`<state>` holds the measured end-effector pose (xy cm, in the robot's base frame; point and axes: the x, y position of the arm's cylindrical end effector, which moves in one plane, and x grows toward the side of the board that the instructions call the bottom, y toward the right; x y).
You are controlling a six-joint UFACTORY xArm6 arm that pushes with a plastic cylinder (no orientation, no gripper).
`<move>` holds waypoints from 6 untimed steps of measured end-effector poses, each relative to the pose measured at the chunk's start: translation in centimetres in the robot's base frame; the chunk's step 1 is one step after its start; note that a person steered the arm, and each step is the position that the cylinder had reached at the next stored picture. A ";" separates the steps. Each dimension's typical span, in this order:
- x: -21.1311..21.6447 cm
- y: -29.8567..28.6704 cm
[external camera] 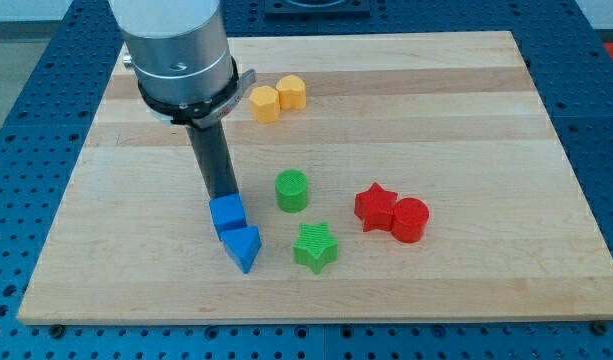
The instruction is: Move your arm closer to the green circle
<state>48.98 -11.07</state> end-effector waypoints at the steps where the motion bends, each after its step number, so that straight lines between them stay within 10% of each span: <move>1: -1.1 0.5; 3: -10.3 5.8; 6: -6.3 6.4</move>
